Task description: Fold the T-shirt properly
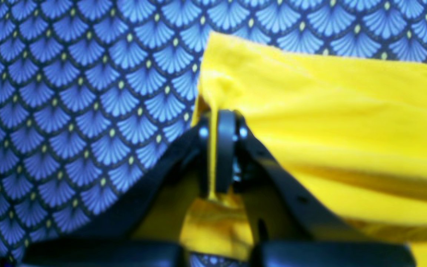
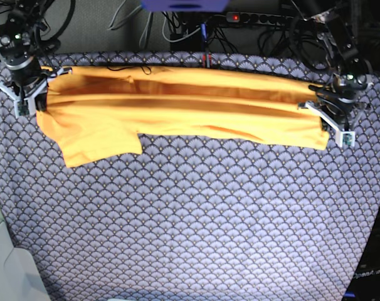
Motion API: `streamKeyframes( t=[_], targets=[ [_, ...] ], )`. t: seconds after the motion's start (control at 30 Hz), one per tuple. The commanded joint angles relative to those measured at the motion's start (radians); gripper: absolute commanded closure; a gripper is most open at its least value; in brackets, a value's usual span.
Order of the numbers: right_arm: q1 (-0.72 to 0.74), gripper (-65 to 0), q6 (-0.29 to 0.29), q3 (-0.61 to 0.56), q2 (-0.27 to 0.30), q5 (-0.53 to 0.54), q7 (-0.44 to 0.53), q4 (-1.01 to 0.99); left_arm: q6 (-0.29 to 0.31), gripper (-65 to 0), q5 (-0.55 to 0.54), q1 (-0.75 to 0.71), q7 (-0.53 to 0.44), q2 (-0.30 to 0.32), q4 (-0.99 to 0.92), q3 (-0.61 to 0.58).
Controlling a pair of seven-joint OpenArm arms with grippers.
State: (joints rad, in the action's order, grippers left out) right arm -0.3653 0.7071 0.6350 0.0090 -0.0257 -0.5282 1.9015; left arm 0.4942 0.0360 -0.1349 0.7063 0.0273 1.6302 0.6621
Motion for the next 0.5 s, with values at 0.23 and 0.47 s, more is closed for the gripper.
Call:
streamKeyframes(
  t=[0.23,0.47],
  targets=[
    [-0.022,0.0,-0.009,0.006,0.012,-0.001,0.016,0.016,-0.01,0.0,0.0,0.01,-0.023,0.01,-0.011,0.003],
    [-0.025,0.0,-0.009,0.006,0.012,-0.001,0.009,0.014,-0.01,0.0,-0.008,-0.038,-0.021,0.006,-0.009,0.0]
  ],
)
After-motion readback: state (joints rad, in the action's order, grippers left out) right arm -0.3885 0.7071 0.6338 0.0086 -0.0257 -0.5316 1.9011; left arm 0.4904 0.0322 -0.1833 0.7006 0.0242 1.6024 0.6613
